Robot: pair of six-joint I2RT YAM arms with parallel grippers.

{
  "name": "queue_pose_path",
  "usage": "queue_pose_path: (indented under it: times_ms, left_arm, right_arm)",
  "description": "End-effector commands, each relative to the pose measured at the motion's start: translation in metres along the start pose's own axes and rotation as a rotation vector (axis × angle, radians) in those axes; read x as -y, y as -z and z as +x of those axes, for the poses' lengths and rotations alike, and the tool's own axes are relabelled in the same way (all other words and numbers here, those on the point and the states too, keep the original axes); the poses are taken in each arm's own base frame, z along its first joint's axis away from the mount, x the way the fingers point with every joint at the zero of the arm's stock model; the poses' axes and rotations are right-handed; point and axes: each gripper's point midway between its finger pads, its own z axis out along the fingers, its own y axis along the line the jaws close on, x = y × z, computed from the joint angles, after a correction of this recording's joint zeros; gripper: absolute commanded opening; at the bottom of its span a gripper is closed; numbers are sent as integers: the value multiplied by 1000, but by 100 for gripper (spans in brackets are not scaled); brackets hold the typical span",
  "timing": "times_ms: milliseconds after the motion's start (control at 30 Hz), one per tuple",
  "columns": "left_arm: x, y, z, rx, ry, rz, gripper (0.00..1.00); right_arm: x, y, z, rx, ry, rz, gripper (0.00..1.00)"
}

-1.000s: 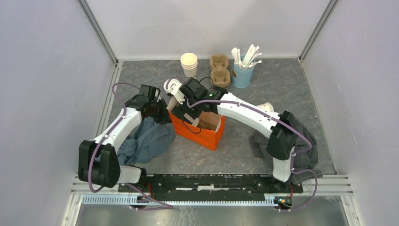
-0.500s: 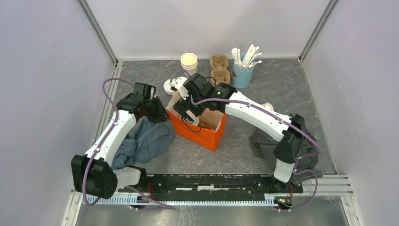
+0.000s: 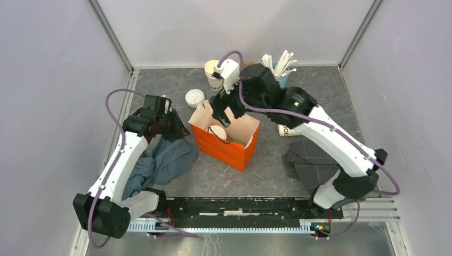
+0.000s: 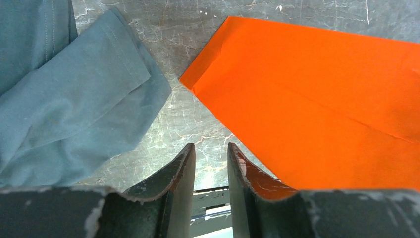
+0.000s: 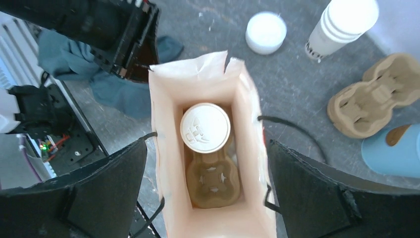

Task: Pack the takeout coffee
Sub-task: Place the coffee cup on the cup tray, then pick up the coffee cup from the center of the board.

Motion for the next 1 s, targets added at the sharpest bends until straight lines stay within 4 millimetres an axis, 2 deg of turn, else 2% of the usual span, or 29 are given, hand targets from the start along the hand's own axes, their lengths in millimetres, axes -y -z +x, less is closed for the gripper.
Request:
queue_pose_path:
  times_ms: [0,100,167,267,333,400,467,633,733,767,833,900,967]
  left_arm:
    - [14,25,-9,57,-76,59,38]
    - [18,34,-11,77,-89,75,40]
    - [21,41,-14,97,-97,85,41]
    - [27,54,-20,139,-113,104,43]
    - [30,62,-25,164,-122,114,44]
    - [35,71,-30,189,-130,126,45]
    - [40,78,-34,208,-137,138,45]
    - [47,92,-40,232,-154,151,47]
    - [50,99,-41,236,-159,161,47]
    - [52,102,-41,239,-161,166,47]
    - [55,109,-43,248,-167,176,48]
    - [57,116,-44,260,-173,182,49]
    - [57,121,-45,269,-177,181,50]
  right_arm:
    - [4,78,-69,288,14,13,98]
    - [33,121,-86,412,12,153,98]
    - [66,145,-79,446,-34,327,98]
    - [127,176,-49,419,-129,634,98]
    - [159,182,-24,366,-159,765,98]
    - [193,180,9,288,-216,857,98]
    - [220,166,43,205,-282,857,98]
    - [273,126,158,28,-607,784,98]
    - [284,107,211,13,-759,733,98]
    - [291,106,231,-2,-796,750,98]
    - [293,99,260,-67,-837,755,98]
    - [291,94,283,-87,-916,745,98]
    - [288,91,293,-66,-1009,743,98]
